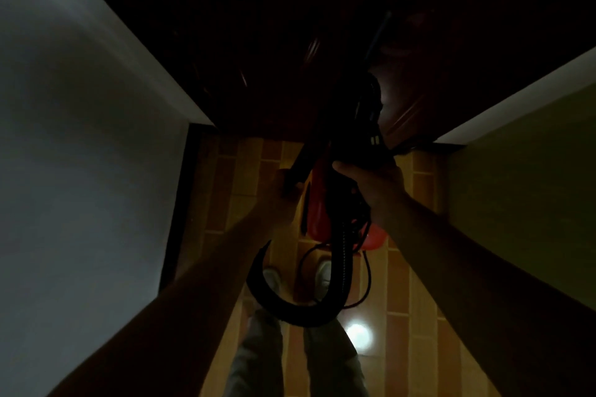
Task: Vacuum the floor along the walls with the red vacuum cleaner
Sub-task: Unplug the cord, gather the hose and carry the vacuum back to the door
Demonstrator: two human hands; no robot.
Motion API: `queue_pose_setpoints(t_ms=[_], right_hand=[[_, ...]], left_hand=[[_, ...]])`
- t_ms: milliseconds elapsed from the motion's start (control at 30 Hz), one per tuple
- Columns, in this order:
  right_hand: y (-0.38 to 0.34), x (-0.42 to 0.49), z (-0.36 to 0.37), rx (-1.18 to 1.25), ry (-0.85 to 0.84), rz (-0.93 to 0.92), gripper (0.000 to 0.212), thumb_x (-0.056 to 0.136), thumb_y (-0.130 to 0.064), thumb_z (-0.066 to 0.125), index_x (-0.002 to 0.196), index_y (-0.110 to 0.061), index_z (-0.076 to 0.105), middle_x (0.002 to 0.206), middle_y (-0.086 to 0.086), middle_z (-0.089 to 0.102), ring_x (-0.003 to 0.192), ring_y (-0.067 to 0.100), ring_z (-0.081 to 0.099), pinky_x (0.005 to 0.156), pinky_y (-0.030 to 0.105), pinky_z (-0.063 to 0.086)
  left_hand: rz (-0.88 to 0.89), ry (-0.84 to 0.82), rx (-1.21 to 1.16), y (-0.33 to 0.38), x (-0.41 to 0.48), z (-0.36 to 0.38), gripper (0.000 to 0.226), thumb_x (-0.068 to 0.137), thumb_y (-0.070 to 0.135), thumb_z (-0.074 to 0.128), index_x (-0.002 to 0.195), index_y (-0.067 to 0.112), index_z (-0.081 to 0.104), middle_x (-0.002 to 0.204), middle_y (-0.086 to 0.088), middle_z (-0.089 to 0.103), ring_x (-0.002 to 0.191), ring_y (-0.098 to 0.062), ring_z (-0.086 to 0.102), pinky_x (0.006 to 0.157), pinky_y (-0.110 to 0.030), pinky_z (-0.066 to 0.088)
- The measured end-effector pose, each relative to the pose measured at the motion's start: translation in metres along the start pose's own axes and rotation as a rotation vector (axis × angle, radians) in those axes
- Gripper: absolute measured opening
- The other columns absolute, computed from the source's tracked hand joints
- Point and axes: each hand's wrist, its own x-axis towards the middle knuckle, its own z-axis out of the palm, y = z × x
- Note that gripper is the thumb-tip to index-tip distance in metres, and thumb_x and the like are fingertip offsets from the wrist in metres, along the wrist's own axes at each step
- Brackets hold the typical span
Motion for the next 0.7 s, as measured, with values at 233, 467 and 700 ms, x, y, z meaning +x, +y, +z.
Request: queue_pose_setpoints(t_ms=[233,467,700], right_hand=[[0.039,0.045,0.007,-0.009,0.020,0.014,0.042,0.077,-0.007,0.087,0.114,-0.008,0.067,0.098,0.000,0.071,0.078,0.015,0.068,0.050,0.015,0.053],[0.101,0.091,0.016,-0.053,0.020,0.029,0.043,0.076,-0.011,0.088,0.114,-0.006,0.067,0.091,-0.004,0.070,0.064,0.006,0.066,0.050,0.018,0.053],[0.157,0.136,0.028,-0.080,0.035,0.054,0.052,0.072,-0.014,0.090,0.119,-0.009,0.068,0.103,0.005,0.074,0.061,0.006,0.066,0.051,0.020,0.053]], left_hand=[[0.026,0.010,0.035,-0.046,0.038,0.017,0.015,0.108,0.020,0.043,0.123,0.020,0.040,0.078,0.001,0.047,0.059,-0.012,0.043,0.043,-0.013,0.035],[0.006,0.027,0.036,-0.106,0.076,0.044,0.033,0.107,0.022,0.046,0.137,0.008,0.043,0.081,0.003,0.049,0.062,-0.010,0.046,0.055,-0.026,0.038],[-0.014,0.002,0.053,-0.167,0.108,0.062,0.038,0.107,0.028,0.047,0.142,0.013,0.040,0.083,0.004,0.050,0.064,-0.011,0.049,0.057,-0.027,0.040]])
